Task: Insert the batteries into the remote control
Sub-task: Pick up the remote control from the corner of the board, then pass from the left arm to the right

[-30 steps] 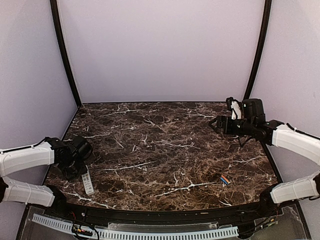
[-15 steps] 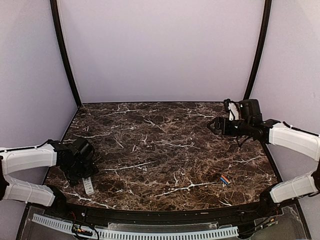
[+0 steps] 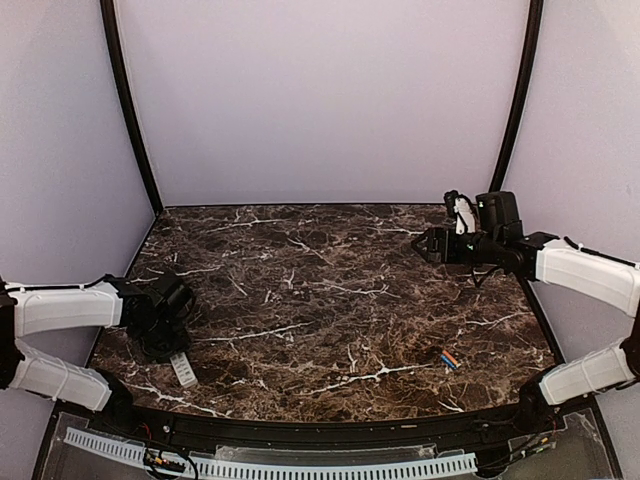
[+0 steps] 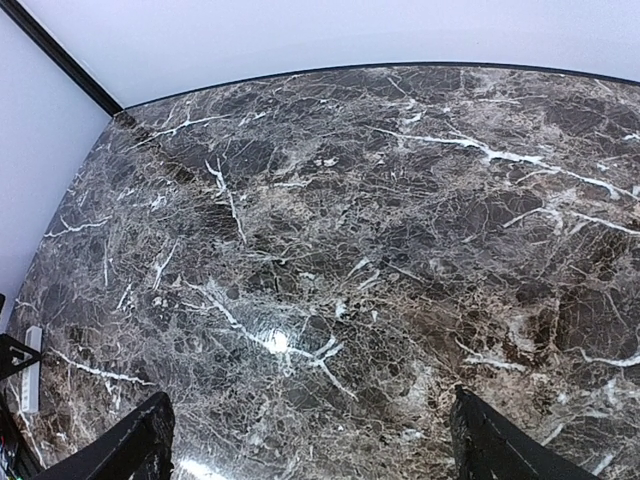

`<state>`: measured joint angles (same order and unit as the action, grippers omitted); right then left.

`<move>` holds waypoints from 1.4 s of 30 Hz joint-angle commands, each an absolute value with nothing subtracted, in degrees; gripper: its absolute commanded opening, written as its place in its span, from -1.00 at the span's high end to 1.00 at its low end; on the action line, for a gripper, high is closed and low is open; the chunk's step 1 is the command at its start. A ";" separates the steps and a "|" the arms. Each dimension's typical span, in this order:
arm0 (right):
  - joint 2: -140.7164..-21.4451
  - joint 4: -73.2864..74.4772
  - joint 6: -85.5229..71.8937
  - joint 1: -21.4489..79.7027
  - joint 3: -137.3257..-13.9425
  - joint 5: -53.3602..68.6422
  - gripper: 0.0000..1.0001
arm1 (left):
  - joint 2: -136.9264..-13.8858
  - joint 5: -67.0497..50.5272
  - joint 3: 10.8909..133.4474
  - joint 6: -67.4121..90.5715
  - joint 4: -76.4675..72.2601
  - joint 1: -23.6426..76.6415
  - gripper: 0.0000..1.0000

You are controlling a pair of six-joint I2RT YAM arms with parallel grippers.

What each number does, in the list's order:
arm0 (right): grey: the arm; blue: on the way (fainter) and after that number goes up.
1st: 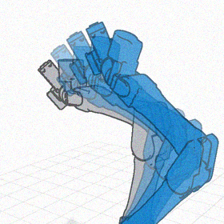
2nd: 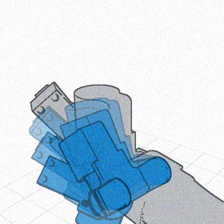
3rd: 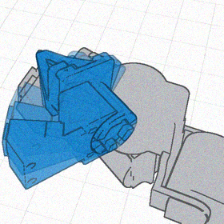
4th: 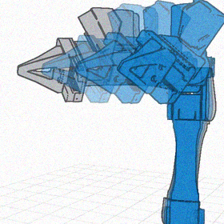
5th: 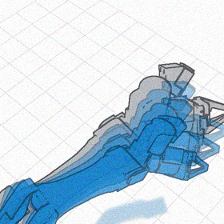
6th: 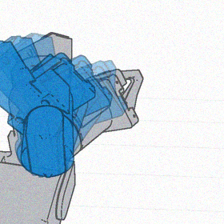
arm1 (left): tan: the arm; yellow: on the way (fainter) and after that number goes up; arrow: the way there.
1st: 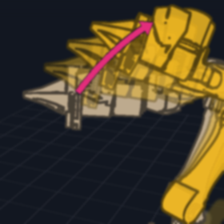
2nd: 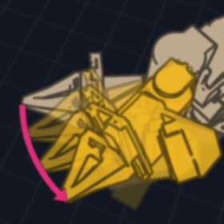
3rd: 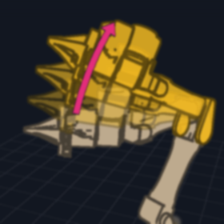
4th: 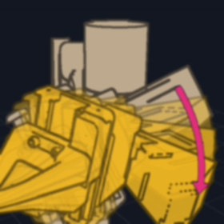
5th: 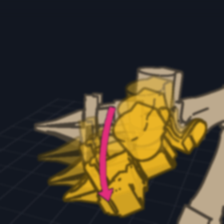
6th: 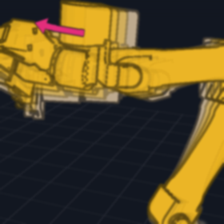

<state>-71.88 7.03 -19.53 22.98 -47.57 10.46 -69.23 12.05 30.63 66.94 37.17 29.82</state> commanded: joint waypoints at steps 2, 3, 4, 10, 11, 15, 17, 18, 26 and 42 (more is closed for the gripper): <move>-69.97 7.57 -18.27 23.55 -48.83 10.46 -0.85 | -65.79 9.38 28.30 66.86 34.81 30.19 0.93; -69.58 7.97 -18.02 23.55 -49.01 10.72 -0.85 | -64.98 9.39 28.50 66.74 34.41 30.27 0.97; -69.19 8.30 -17.75 23.55 -49.23 11.06 -0.85 | -63.05 10.04 28.84 66.34 34.34 30.66 1.00; -65.66 7.41 -15.51 23.90 -50.80 20.65 -0.79 | -53.14 17.65 38.01 52.24 26.90 36.56 1.00; -65.17 6.75 -15.17 24.30 -51.39 23.22 -0.77 | -52.63 17.79 40.49 49.81 22.61 37.31 1.00; -64.65 3.06 -11.60 30.27 -55.52 31.76 -0.75 | -53.86 14.73 47.65 36.00 8.96 42.21 1.00; -65.19 0.65 -9.49 34.56 -58.31 35.27 -0.77 | -56.00 12.54 51.42 30.03 2.69 45.37 1.00; -65.82 -0.96 -8.70 36.63 -59.63 37.14 -0.78 | -56.74 11.46 53.55 25.79 -2.12 47.60 1.00; -76.40 -5.72 -6.22 47.37 -71.77 45.78 -0.97 | -63.50 -7.87 60.02 7.85 -26.98 58.89 1.00; -85.51 -13.63 -4.38 55.62 -74.06 51.86 -0.32 | -65.64 -13.81 58.50 6.77 -34.87 62.07 1.00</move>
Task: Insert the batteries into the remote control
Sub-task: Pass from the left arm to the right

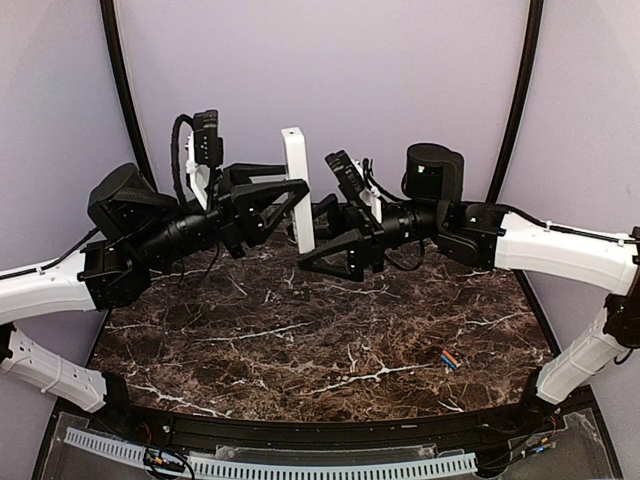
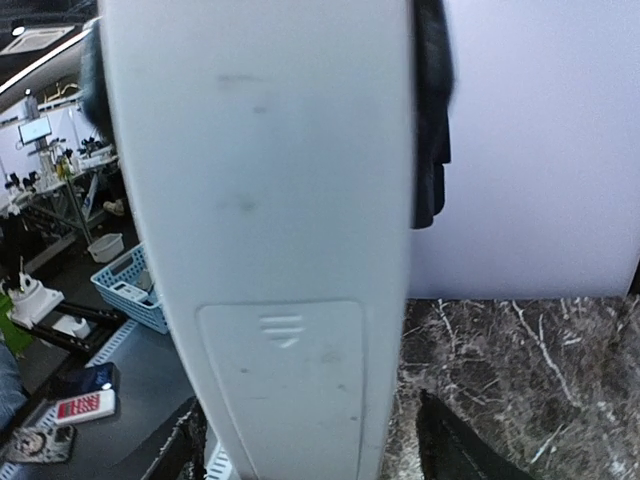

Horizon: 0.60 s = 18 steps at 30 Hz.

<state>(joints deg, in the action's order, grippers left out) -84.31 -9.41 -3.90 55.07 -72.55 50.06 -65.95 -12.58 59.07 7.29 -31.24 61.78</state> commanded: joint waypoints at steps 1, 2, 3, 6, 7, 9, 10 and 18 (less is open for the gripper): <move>-85.62 -13.62 -4.45 55.63 -74.20 52.08 -0.19 | -65.65 -13.85 58.35 6.99 -35.06 62.10 1.00; -85.61 -13.59 -4.40 55.59 -74.26 52.36 -0.07 | -65.50 -14.03 58.27 7.05 -35.15 62.08 1.00; -85.42 -13.82 -4.27 55.63 -74.16 52.52 -0.02 | -65.44 -13.96 58.12 7.15 -35.11 62.06 1.00; -84.79 -15.16 -4.19 55.66 -73.58 52.36 -0.13 | -65.20 -13.43 57.56 7.19 -35.24 62.12 1.00; -84.73 -15.20 -4.12 55.65 -73.67 52.14 -0.17 | -65.21 -13.31 57.37 7.20 -35.29 62.13 1.00; -84.76 -14.89 -3.88 55.67 -74.10 51.87 -0.20 | -65.21 -13.40 57.21 7.38 -35.21 62.13 1.00; -84.73 -14.85 -3.79 55.67 -74.30 51.81 -0.20 | -65.21 -13.50 57.17 7.56 -35.18 62.16 1.00; -84.97 -14.26 -3.72 55.64 -75.36 53.47 0.56 | -65.50 -14.00 57.01 7.82 -34.51 62.12 1.00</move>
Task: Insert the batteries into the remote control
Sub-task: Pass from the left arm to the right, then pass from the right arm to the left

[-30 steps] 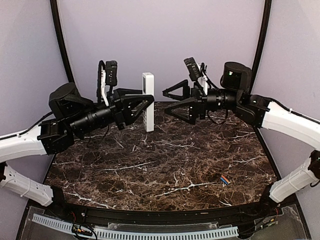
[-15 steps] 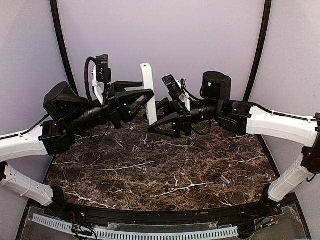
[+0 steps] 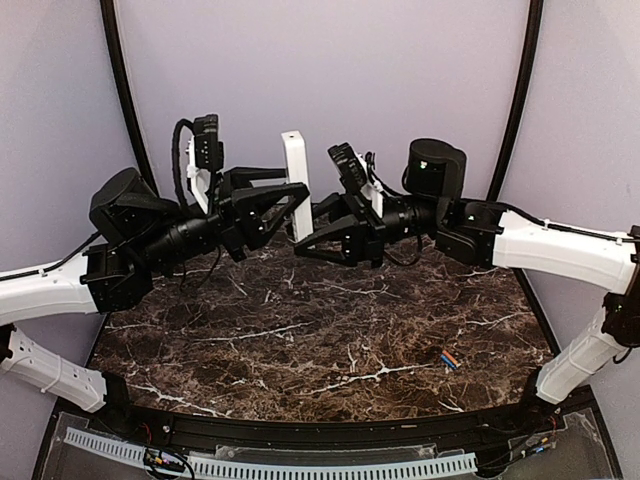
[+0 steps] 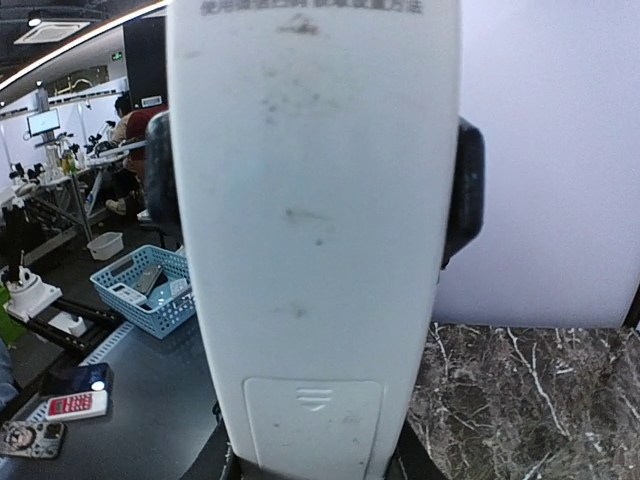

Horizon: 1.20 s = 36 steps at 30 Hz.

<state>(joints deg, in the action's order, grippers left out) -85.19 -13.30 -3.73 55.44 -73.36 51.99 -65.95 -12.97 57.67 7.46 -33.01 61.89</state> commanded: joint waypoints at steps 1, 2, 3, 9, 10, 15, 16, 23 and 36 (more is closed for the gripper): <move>-84.80 -13.98 -3.31 55.76 -75.36 53.26 0.72 | -65.44 -13.78 56.98 7.91 -34.48 62.13 1.00; -84.48 -13.12 -2.75 55.69 -75.26 52.56 0.95 | -65.37 -13.35 56.85 8.17 -34.39 62.14 1.00; -84.01 -12.32 -1.99 55.71 -75.12 51.13 1.00 | -64.95 -12.13 56.68 8.31 -34.42 62.14 1.00; -79.18 1.69 7.83 55.80 -74.84 31.66 1.00 | -61.33 -5.54 57.08 5.64 -25.90 62.06 -0.37; -78.33 4.51 10.61 55.88 -74.97 26.14 1.00 | -60.64 -5.10 57.36 5.12 -22.65 62.05 -0.70; -75.18 11.33 20.87 57.85 -73.39 -0.25 1.00 | -55.63 0.38 57.12 5.61 -14.49 62.09 -0.98; -74.94 11.59 22.61 58.41 -72.81 -3.90 1.00 | -55.45 1.46 57.52 5.97 -12.35 62.12 -0.98; -74.01 5.20 26.04 60.77 -70.85 -15.56 1.00 | -60.67 6.41 62.27 11.87 -5.97 62.06 -0.86; -78.05 1.13 23.62 64.92 -71.57 -13.54 1.00 | -68.24 13.49 66.22 12.57 -13.47 62.12 -0.67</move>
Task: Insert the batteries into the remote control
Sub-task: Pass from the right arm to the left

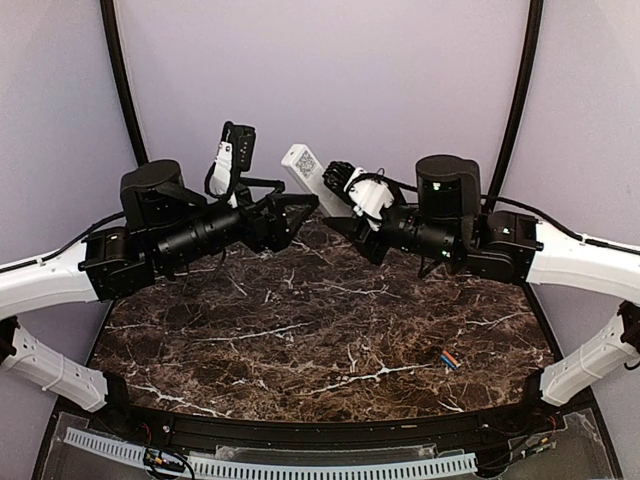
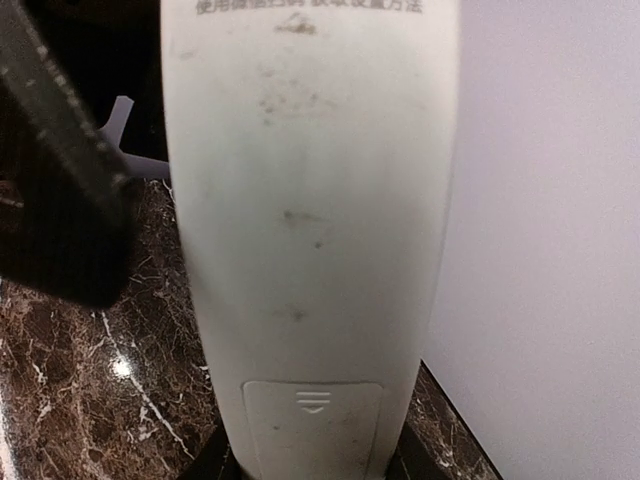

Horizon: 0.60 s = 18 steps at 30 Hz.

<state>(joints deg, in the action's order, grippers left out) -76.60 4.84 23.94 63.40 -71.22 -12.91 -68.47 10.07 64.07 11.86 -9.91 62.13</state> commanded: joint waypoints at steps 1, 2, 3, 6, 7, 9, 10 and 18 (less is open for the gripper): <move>-78.20 1.06 23.51 65.06 -71.62 -13.22 1.00 | -68.40 13.34 66.37 12.66 -13.74 62.08 -0.64; -78.25 0.97 23.38 65.04 -71.63 -12.86 1.00 | -68.67 13.13 66.45 12.83 -13.73 62.10 -0.56; -78.27 0.82 23.32 65.08 -71.63 -12.51 1.00 | -68.79 13.11 66.62 12.96 -13.52 62.08 -0.52; -78.20 0.34 23.39 65.18 -71.52 -11.94 1.00 | -69.22 14.20 66.66 14.07 -12.75 62.05 -0.08; -78.18 0.25 23.54 65.20 -71.46 -11.87 1.00 | -69.25 14.47 66.64 14.33 -12.50 62.01 0.02; -78.22 0.23 23.83 65.21 -71.41 -11.76 1.00 | -69.26 14.47 66.62 15.01 -12.18 61.97 0.33; -78.17 0.26 23.97 65.15 -71.38 -11.70 1.00 | -69.21 14.35 66.62 15.38 -11.96 61.96 0.49; -76.90 -2.62 23.47 65.21 -70.14 -11.97 0.85 | -68.41 13.13 65.01 17.85 -13.36 61.61 1.00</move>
<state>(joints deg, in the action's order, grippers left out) -78.87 3.79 23.75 64.64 -71.20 -13.56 -69.38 12.36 65.56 15.64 -12.10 62.48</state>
